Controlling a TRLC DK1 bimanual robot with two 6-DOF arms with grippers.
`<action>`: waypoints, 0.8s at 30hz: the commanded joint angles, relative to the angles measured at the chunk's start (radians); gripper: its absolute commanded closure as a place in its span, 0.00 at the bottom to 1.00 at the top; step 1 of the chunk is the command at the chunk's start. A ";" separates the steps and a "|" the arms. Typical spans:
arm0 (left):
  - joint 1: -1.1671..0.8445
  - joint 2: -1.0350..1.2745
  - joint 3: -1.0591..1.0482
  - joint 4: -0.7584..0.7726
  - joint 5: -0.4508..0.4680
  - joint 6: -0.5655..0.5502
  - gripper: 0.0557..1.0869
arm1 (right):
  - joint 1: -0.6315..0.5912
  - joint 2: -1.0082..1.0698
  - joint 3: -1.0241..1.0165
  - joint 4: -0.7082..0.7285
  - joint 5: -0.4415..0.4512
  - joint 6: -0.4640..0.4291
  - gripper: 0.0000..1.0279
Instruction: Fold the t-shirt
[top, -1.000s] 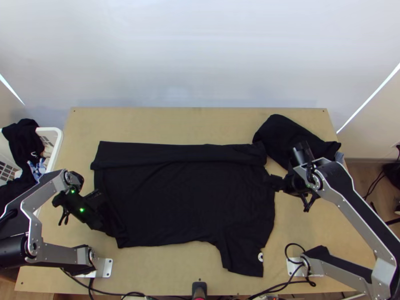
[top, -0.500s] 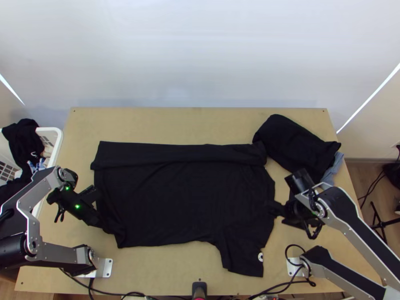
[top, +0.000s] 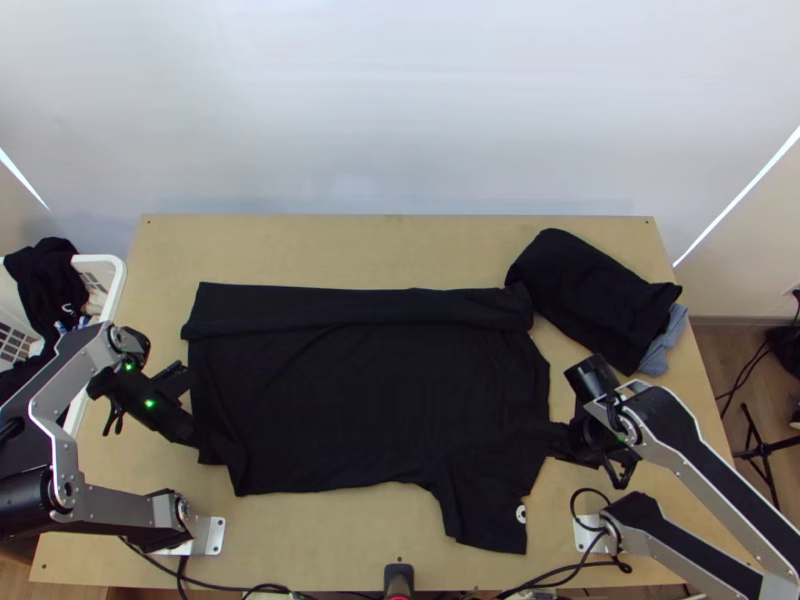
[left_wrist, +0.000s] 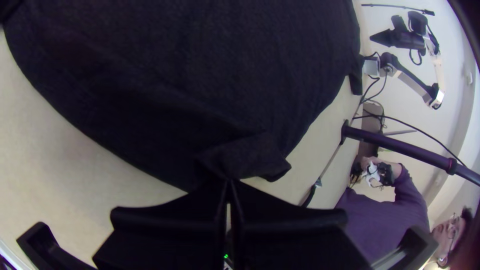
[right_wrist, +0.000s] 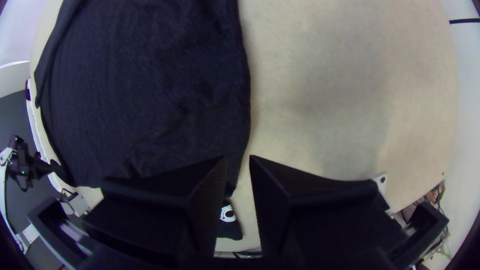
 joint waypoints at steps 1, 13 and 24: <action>-0.008 0.001 0.022 -0.009 -0.004 -0.018 0.96 | -0.012 -0.010 -0.062 0.071 0.000 -0.036 0.78; -0.029 0.003 0.022 -0.008 -0.004 -0.040 0.96 | -0.012 0.023 -0.123 0.183 0.000 -0.036 0.67; -0.025 0.003 0.024 -0.008 -0.004 -0.040 0.96 | -0.012 0.035 -0.145 0.215 0.003 -0.065 0.68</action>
